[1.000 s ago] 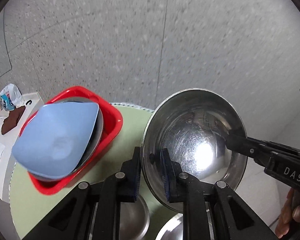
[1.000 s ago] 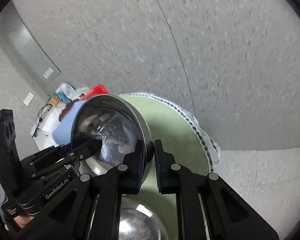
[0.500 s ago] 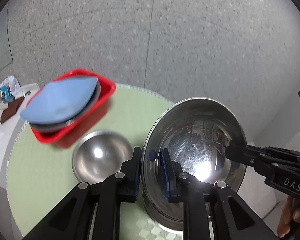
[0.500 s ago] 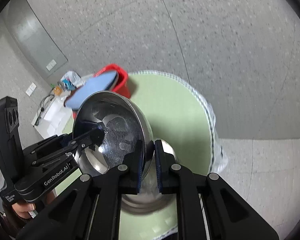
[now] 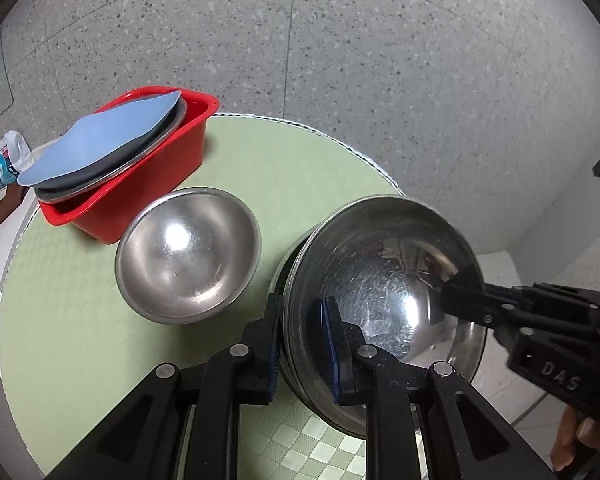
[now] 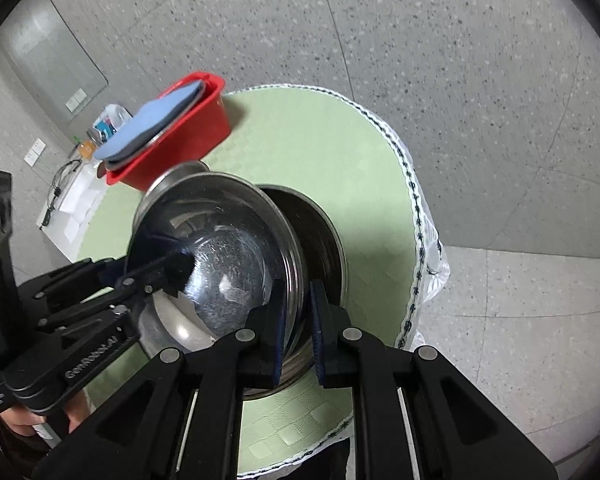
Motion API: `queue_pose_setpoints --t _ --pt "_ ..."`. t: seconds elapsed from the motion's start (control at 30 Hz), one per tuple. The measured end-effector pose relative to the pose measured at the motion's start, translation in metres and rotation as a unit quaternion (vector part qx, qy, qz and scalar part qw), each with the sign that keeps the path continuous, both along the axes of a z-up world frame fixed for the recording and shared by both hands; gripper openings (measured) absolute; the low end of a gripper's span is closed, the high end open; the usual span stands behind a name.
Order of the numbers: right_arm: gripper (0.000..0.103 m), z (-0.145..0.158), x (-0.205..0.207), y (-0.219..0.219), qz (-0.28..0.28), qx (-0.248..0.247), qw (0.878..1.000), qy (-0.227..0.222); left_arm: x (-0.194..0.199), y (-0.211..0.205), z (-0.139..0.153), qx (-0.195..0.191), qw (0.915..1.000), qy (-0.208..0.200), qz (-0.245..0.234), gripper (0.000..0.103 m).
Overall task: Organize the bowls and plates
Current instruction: 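Lower the medium steel bowl into the other steel bowl and open both grippers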
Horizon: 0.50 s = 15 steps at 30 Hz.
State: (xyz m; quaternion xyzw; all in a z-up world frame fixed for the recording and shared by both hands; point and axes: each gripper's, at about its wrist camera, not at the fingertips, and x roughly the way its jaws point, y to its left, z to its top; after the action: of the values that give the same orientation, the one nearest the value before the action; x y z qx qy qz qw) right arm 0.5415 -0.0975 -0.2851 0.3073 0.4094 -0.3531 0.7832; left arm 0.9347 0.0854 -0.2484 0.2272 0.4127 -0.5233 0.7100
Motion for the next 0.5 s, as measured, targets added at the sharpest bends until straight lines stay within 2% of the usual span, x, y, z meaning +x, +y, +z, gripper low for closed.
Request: queue_pose_setpoints --t 0.3,0.5 --pt "0.015 -0.003 -0.003 -0.002 -0.011 -0.006 1.000 0.003 -0.009 -0.008 -0.010 0.007 0.9999 -0.005 -0.009 0.024" --pt "0.034 0.002 0.001 0.001 -0.009 -0.001 1.000 -0.003 -0.015 -0.015 -0.014 0.005 0.9997 0.001 -0.024 0.041"
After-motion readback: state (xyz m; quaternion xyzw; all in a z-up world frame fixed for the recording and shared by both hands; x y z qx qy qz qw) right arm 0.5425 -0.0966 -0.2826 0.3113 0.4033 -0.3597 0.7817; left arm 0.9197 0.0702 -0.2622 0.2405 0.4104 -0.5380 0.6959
